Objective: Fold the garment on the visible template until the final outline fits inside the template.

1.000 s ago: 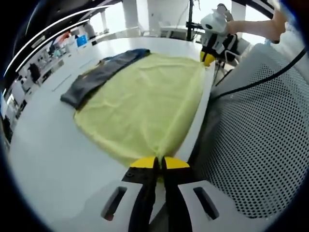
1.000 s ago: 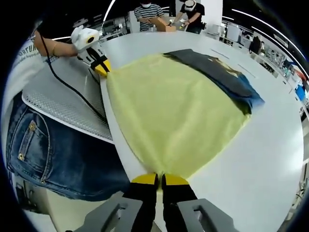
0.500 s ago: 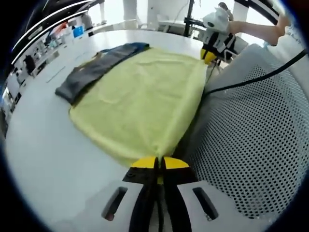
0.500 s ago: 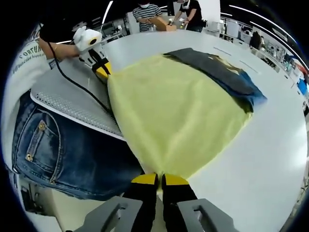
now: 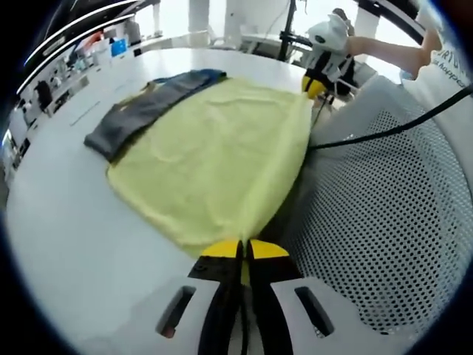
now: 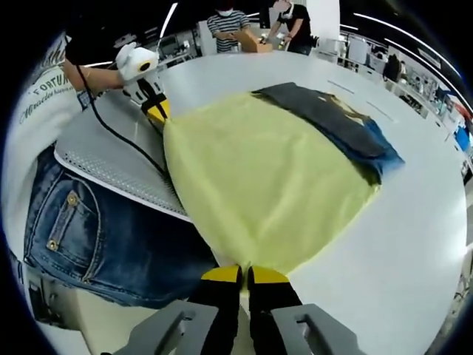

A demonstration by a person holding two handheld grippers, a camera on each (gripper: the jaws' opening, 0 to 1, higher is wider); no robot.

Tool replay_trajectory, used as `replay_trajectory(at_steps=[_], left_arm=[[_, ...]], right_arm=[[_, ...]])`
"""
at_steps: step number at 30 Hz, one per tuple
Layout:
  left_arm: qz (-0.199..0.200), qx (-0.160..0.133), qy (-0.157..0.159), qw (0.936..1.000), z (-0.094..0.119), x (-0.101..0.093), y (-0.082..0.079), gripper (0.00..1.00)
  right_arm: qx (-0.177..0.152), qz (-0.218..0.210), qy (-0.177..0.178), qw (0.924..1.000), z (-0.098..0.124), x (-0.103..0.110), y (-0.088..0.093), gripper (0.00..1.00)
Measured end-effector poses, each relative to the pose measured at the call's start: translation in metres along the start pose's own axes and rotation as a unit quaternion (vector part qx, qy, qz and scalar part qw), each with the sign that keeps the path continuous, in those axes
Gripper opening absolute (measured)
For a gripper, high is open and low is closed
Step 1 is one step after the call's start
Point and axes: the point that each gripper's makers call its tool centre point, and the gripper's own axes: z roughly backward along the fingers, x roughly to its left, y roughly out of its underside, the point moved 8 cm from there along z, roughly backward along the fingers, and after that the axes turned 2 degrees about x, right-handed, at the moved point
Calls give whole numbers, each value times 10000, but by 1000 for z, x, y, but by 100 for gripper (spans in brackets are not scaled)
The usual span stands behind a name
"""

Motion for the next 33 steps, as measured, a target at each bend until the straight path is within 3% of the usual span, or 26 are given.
replay_trajectory(at_steps=[33], left_arm=[[-205, -514, -654, 9963, 34, 42, -52, 0]], right_arm=[[-627, 387, 941, 9928, 32, -33, -48, 0]])
